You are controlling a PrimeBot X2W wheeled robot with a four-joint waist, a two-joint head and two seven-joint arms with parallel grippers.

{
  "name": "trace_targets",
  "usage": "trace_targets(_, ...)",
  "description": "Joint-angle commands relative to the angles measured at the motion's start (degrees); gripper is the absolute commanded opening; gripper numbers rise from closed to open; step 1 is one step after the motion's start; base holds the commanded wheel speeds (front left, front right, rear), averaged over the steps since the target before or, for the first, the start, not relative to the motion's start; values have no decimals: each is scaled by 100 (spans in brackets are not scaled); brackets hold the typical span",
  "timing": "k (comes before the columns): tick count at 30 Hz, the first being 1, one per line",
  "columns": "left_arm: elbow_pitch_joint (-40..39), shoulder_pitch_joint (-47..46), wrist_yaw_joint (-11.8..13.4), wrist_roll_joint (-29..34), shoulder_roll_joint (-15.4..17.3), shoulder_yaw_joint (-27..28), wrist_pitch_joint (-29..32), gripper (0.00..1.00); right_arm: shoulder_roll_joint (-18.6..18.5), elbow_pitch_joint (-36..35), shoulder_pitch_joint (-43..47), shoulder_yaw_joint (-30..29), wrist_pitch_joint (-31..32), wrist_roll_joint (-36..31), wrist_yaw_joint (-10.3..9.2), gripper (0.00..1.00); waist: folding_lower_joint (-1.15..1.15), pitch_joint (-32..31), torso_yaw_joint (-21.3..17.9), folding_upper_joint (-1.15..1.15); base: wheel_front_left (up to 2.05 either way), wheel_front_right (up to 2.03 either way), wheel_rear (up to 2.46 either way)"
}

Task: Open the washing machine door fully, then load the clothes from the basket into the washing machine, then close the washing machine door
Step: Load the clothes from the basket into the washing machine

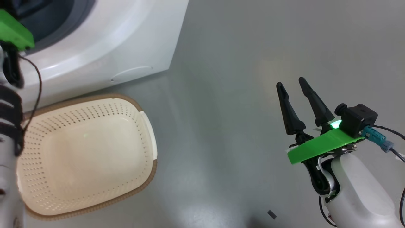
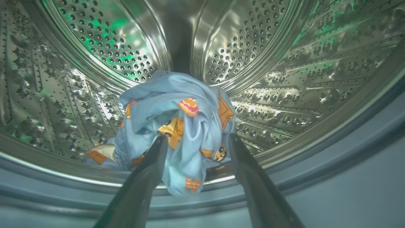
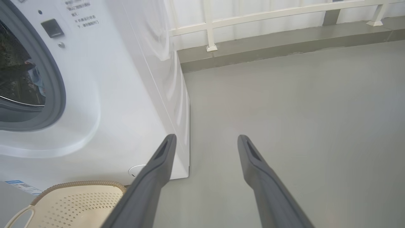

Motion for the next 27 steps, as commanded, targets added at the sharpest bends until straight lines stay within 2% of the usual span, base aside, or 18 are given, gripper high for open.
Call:
trace_targets(1, -113, 196, -61, -26, 163, 22, -92, 100, -103, -77, 65, 90, -53, 1, 25, 100, 0, -258, 150, 0, 0, 0, 0)
trace_targets(10, -698, 971, -178, -11, 73, 129, -146, 100, -227, -4, 127, 54, -53, 29, 25, 100, 0, -813, 407, 0, 0, 0, 0)
trace_targets(19, -2051, 2288, -225, 304, -89, 397, -148, 100, -402, 114, 289, 41, -53, 76, 25, 100, 0, -1451, 777, 0, 0, 0, 0)
trace_targets(27, -2920, 3454, -312, 496, -275, 676, -148, 100, -549, 182, 465, 45, -53, 114, 25, 100, 0, -1958, 1097, 0, 0, 0, 0)
